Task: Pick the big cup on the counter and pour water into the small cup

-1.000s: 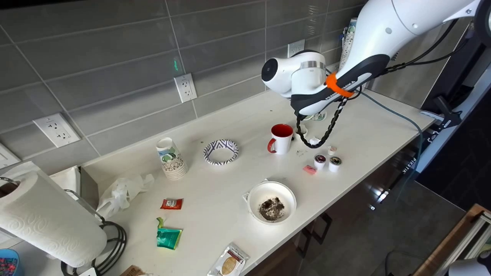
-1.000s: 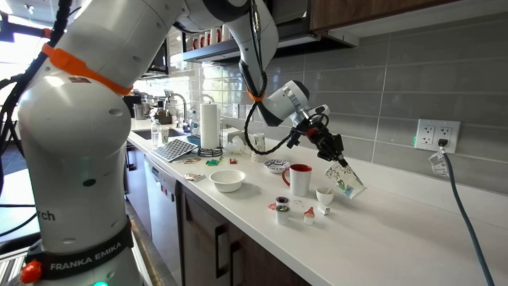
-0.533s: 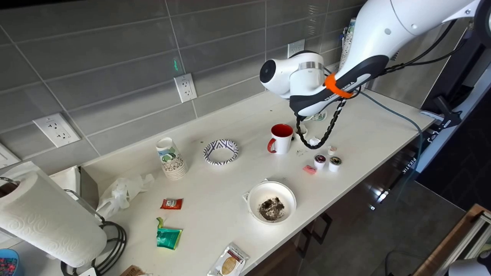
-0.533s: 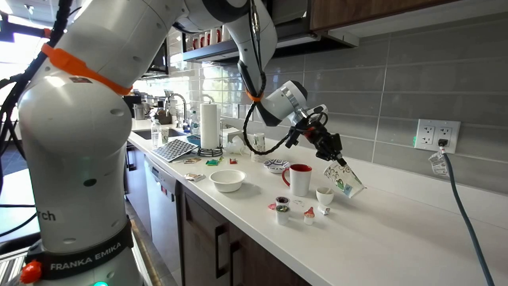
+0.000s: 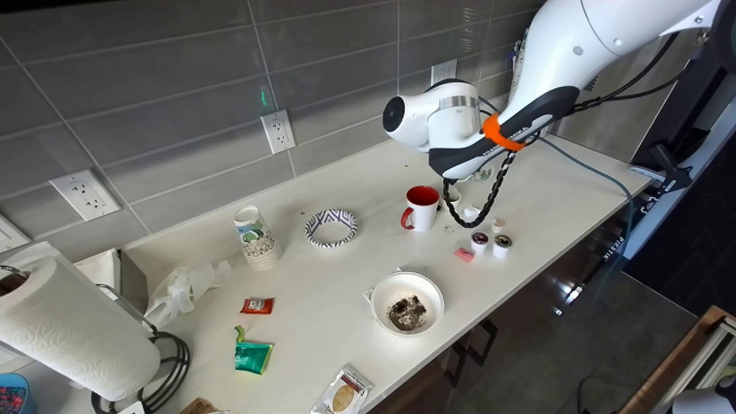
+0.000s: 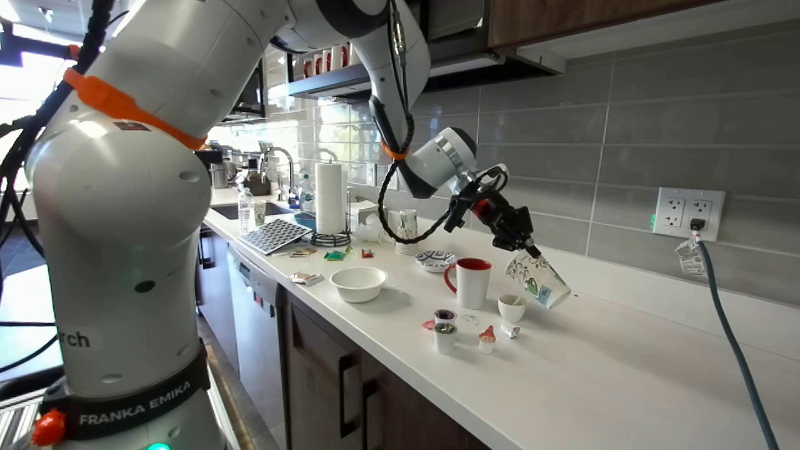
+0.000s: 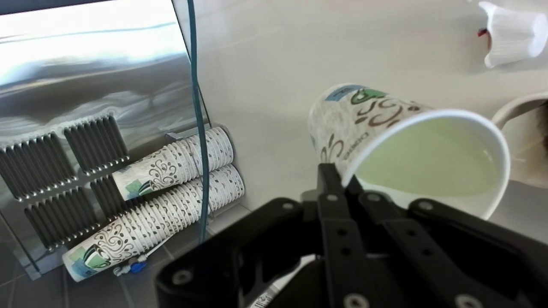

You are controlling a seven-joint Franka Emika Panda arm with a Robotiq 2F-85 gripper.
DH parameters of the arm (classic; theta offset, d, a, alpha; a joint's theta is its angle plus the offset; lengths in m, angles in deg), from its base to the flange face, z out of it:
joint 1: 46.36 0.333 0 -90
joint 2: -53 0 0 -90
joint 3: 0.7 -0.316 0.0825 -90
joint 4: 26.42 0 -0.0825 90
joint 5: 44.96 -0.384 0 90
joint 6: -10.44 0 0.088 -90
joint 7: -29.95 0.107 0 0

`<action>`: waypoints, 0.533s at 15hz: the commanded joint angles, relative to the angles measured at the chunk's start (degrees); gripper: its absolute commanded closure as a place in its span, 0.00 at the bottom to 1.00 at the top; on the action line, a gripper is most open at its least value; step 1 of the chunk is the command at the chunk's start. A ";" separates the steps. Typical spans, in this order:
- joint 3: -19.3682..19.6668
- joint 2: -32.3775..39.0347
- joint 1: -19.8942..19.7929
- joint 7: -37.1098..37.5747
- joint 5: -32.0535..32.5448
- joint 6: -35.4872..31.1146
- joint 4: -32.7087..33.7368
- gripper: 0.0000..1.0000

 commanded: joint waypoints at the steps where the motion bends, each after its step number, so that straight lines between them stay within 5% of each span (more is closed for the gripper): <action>1: -0.20 1.28 0.72 -0.44 2.38 3.06 1.51 0.99; 8: -0.48 1.48 0.66 -0.36 4.15 3.97 1.46 0.99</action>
